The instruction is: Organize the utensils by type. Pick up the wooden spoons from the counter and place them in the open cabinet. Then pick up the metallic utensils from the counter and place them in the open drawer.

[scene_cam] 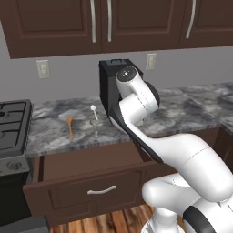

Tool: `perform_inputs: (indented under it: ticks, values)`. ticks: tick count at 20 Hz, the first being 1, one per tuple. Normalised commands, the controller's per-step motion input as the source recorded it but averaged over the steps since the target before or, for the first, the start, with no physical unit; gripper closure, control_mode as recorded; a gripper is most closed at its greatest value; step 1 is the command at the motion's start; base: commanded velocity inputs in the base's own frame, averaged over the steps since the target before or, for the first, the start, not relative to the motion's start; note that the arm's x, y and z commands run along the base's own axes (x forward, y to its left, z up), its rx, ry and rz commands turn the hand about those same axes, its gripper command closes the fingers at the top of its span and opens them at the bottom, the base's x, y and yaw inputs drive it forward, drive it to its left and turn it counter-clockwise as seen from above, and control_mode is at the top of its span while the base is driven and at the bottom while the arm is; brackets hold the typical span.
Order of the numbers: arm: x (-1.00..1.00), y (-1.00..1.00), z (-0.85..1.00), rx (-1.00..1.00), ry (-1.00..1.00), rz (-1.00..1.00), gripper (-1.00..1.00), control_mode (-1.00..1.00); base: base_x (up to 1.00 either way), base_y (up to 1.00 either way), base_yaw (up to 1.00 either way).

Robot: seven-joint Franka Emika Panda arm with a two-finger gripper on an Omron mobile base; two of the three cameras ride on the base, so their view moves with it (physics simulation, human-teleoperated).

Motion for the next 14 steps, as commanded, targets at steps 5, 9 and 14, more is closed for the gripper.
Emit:
perform_inputs:
  ticks: [5,9,14]
  values:
    - [0.00,0.00,0.00,0.00,0.00,0.00,-1.00,1.00,0.00,0.00,0.02]
    - [0.00,0.00,0.00,0.00,0.00,0.00,-1.00,1.00,0.00,0.00,0.00]
    - [0.00,0.00,0.00,0.00,0.00,0.00,-1.00,1.00,0.00,0.00,0.00]
